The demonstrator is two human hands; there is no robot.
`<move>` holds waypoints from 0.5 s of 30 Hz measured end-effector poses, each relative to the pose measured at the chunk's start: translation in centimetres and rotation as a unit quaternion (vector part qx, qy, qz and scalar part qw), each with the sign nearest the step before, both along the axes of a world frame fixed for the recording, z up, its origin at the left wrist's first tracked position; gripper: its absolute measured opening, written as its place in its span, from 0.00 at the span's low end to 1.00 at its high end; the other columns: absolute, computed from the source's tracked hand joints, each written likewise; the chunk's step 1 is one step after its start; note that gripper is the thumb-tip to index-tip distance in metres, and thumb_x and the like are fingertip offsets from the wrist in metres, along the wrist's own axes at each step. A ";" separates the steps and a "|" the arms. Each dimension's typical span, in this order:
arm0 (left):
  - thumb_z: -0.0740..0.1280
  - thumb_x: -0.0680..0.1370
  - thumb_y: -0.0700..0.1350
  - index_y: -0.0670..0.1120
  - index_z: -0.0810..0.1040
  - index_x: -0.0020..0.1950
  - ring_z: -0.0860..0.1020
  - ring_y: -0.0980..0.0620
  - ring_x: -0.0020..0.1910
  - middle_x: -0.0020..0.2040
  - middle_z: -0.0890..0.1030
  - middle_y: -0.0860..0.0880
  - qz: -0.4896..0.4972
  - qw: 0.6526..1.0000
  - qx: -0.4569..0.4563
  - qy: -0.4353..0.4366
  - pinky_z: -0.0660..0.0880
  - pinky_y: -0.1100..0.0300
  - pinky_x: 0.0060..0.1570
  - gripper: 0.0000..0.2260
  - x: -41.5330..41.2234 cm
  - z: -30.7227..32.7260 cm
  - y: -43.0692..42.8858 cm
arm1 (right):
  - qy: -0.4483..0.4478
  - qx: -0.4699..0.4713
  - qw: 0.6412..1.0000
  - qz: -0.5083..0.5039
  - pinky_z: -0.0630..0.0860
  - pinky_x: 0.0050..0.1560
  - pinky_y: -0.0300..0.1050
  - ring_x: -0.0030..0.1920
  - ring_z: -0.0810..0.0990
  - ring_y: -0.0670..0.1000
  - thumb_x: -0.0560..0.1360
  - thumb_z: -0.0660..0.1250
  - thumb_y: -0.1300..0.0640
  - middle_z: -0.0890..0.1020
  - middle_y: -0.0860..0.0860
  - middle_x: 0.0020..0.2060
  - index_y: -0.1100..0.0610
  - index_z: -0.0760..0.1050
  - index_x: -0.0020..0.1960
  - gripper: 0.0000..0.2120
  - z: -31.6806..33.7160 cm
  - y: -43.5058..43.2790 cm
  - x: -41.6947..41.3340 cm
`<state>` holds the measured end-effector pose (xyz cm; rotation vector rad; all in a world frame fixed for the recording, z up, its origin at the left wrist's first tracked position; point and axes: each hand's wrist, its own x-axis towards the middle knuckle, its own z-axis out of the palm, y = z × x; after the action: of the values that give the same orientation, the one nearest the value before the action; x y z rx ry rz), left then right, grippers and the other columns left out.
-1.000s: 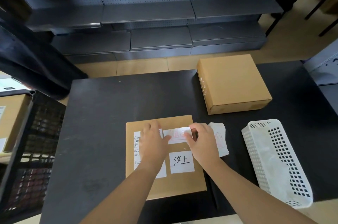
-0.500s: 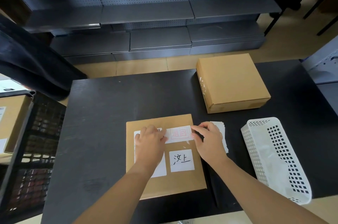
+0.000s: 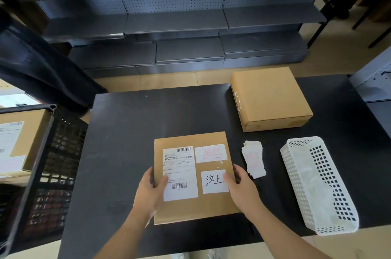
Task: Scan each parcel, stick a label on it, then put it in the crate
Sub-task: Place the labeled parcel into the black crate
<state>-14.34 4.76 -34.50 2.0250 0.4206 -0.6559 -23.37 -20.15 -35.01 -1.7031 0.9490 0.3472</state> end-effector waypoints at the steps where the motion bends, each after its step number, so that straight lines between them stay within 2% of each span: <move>1: 0.67 0.80 0.54 0.53 0.67 0.74 0.80 0.55 0.55 0.61 0.80 0.55 0.005 1.000 -0.009 0.004 0.78 0.56 0.50 0.23 -0.2 0.1 -0.1 | 0.005 0.007 1.000 -0.002 0.73 0.54 0.43 0.61 0.74 0.45 0.83 0.64 0.44 0.76 0.43 0.64 0.47 0.61 0.80 0.28 -0.1 0.0 0.0; 3: 0.66 0.81 0.54 0.53 0.69 0.72 0.81 0.55 0.53 0.57 0.81 0.57 0.016 0.999 -0.031 0.006 0.78 0.56 0.49 0.20 -0.5 0.1 -0.4 | 0.005 0.013 1.000 -0.003 0.73 0.50 0.41 0.57 0.75 0.43 0.83 0.63 0.44 0.77 0.41 0.60 0.46 0.62 0.79 0.26 -0.2 0.1 -0.1; 7: 0.66 0.82 0.52 0.57 0.72 0.67 0.82 0.55 0.53 0.56 0.82 0.58 0.025 0.998 -0.058 0.007 0.79 0.56 0.49 0.14 -0.6 0.5 -0.5 | -0.010 0.026 0.999 -0.015 0.72 0.45 0.38 0.54 0.76 0.41 0.83 0.63 0.46 0.78 0.38 0.55 0.45 0.66 0.76 0.22 0.0 0.3 0.2; 11: 0.65 0.82 0.52 0.59 0.72 0.67 0.82 0.56 0.53 0.56 0.83 0.59 0.031 0.996 -0.080 -0.008 0.79 0.55 0.51 0.13 -0.4 2.1 -0.3 | -0.022 0.018 0.999 -0.014 0.73 0.54 0.46 0.57 0.75 0.44 0.83 0.63 0.45 0.77 0.39 0.55 0.43 0.65 0.77 0.23 1.6 0.2 0.9; 15: 0.64 0.83 0.52 0.63 0.71 0.62 0.81 0.58 0.52 0.54 0.82 0.62 0.050 0.993 -0.100 -0.031 0.78 0.58 0.47 0.10 0.0 5.5 0.0 | -0.048 -0.007 0.999 0.002 0.73 0.64 0.52 0.62 0.74 0.47 0.83 0.62 0.43 0.76 0.43 0.64 0.43 0.62 0.78 0.25 4.9 0.4 2.5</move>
<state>-14.30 4.76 -29.02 1.8173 0.4015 -0.5499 -20.82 -19.72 -30.10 -1.7193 0.8784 0.2600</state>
